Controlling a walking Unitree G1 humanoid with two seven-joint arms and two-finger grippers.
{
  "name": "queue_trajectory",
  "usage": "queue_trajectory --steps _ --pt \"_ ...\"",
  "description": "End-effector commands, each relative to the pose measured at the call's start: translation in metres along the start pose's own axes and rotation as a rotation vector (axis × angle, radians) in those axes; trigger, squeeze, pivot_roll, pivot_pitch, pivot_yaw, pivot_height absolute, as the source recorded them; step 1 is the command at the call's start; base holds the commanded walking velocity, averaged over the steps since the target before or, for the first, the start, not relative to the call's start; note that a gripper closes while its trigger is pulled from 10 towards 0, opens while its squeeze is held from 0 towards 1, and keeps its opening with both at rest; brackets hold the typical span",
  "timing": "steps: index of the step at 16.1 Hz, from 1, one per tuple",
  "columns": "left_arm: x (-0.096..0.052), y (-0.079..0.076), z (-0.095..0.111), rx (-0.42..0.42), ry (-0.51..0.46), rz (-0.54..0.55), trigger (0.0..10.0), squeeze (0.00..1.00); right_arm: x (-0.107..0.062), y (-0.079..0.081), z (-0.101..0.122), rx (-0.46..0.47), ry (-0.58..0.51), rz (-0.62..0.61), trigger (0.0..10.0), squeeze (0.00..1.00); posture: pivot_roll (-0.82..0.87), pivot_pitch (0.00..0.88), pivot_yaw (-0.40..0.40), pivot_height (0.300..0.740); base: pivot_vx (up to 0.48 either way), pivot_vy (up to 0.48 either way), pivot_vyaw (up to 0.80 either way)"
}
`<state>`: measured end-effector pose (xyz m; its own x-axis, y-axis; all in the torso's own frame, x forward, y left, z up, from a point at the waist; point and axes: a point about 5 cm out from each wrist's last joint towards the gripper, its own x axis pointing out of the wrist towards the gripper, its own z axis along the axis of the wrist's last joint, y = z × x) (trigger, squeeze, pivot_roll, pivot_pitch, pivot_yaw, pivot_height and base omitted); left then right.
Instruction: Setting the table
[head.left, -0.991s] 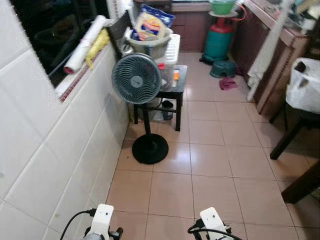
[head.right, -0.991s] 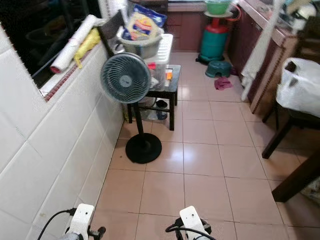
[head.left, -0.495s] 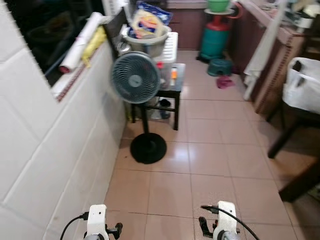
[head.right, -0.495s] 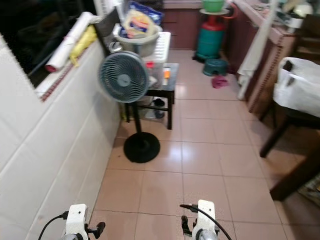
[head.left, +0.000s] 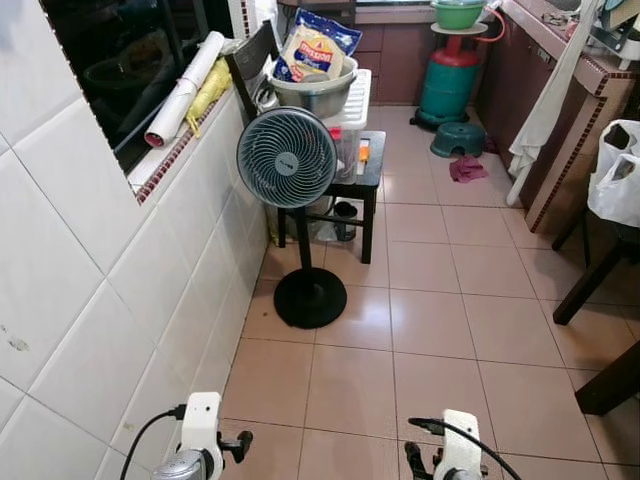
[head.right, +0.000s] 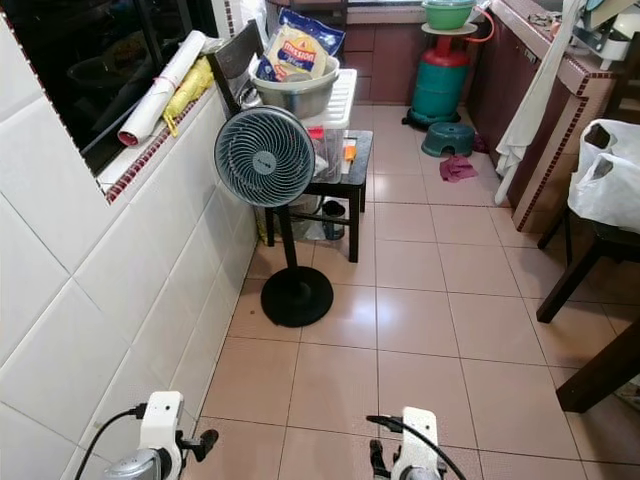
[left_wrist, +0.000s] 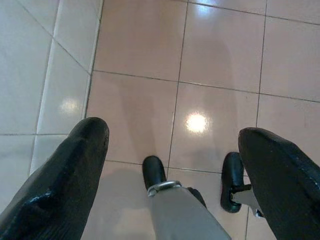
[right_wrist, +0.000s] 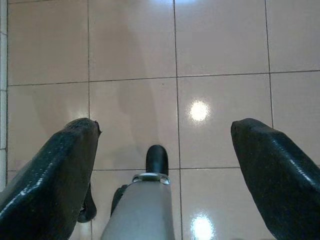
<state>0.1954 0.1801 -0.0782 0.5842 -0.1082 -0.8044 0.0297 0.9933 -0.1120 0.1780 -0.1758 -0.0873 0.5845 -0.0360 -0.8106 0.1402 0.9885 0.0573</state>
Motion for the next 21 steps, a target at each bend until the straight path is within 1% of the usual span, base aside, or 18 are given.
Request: queue_trajectory --steps 1,4,7,8,10,11,13,14,16,19,21 --pt "-0.001 0.003 0.0 0.016 0.01 0.002 10.0 0.0 0.0 0.001 -0.002 -0.004 0.013 -0.001 10.0 0.0 -0.06 0.0 0.039 0.74 0.371 0.0 0.0" --pt "-0.001 0.004 -0.003 0.028 0.019 -0.004 10.0 0.0 0.0 0.002 -0.002 -0.005 0.012 0.002 10.0 0.0 -0.06 0.0 0.038 0.74 0.387 0.0 0.0" --pt "0.0 -0.005 -0.008 0.041 0.032 -0.019 10.0 0.0 0.0 0.003 -0.001 -0.008 0.009 0.005 10.0 0.0 -0.06 0.0 0.039 0.74 0.396 0.0 0.0" --pt "0.0 -0.01 -0.013 0.044 0.039 -0.026 10.0 0.0 0.0 0.002 0.0 -0.009 0.009 0.005 10.0 0.0 -0.06 0.0 0.039 0.74 0.398 0.0 0.0" --pt "-0.002 -0.018 -0.029 0.046 0.057 -0.039 10.0 0.0 0.0 0.002 0.0 -0.013 0.009 0.002 10.0 0.0 -0.06 0.0 0.039 0.74 0.398 0.0 0.0" --pt "-0.004 -0.019 -0.036 0.047 0.066 -0.041 10.0 0.0 0.0 0.001 -0.001 -0.016 0.009 0.001 10.0 0.0 -0.06 0.0 0.039 0.74 0.394 0.0 0.0" --pt "-0.005 -0.02 -0.043 0.05 0.077 -0.041 10.0 0.0 0.0 0.001 -0.001 -0.018 0.011 -0.001 10.0 0.0 -0.06 0.0 0.036 0.74 0.392 0.0 0.0" --pt "-0.005 -0.02 -0.042 0.049 0.076 -0.038 10.0 0.0 0.0 0.001 -0.001 -0.021 0.011 -0.001 10.0 0.0 -0.06 0.0 0.036 0.74 0.0 0.0 0.0" --pt "-0.003 -0.019 -0.033 0.055 0.063 -0.038 10.0 0.0 0.0 0.0 -0.001 -0.027 0.01 -0.001 10.0 0.0 -0.06 0.0 0.036 0.74 0.0 0.0 0.0" --pt "-0.003 -0.017 -0.032 0.074 0.063 -0.035 10.0 0.0 0.0 -0.001 -0.001 -0.031 0.011 -0.002 10.0 0.0 -0.06 0.0 0.036 0.74 0.0 0.0 0.0" --pt "-0.003 -0.016 -0.033 0.102 0.064 -0.035 10.0 0.0 0.0 -0.001 -0.001 -0.032 0.011 -0.002 10.0 0.0 -0.06 0.0 0.04 0.74 0.0 0.0 0.0"
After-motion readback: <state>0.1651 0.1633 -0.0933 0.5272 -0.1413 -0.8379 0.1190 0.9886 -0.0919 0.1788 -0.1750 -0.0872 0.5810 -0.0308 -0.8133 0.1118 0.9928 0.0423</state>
